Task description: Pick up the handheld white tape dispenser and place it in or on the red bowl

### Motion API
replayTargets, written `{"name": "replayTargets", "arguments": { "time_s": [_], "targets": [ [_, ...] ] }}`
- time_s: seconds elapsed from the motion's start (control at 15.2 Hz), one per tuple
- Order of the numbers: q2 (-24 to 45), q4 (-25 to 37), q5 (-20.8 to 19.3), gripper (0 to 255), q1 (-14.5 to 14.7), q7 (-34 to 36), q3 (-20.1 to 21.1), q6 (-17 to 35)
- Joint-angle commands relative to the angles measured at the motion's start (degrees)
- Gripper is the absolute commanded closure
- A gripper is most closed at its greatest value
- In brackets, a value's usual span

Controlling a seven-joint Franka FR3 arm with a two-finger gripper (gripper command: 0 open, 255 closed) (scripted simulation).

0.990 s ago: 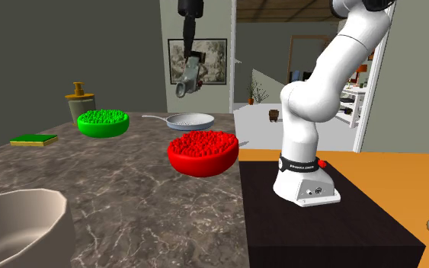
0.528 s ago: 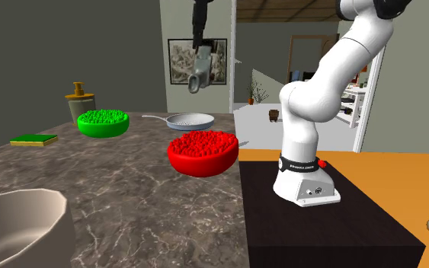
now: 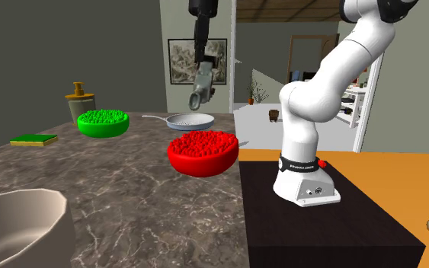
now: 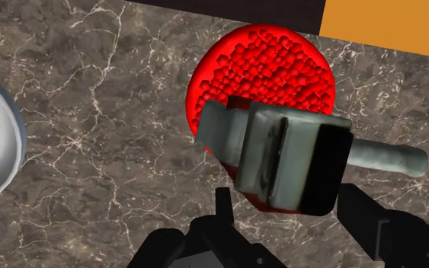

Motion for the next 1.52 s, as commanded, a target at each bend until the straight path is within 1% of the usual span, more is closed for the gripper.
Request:
{"name": "replayTargets", "arguments": {
  "time_s": [0.0,1.12,1.45],
  "targets": [
    [-0.44,-1.68,0.07,255,0.02,-0.05,0.07,1.29],
    [-2.29,-15.96,0.64,255,0.17,-0.89,0.50,13.69],
    [-2.29,-15.96,0.64,255,0.17,-0.89,0.50,13.69]
  ]
}}
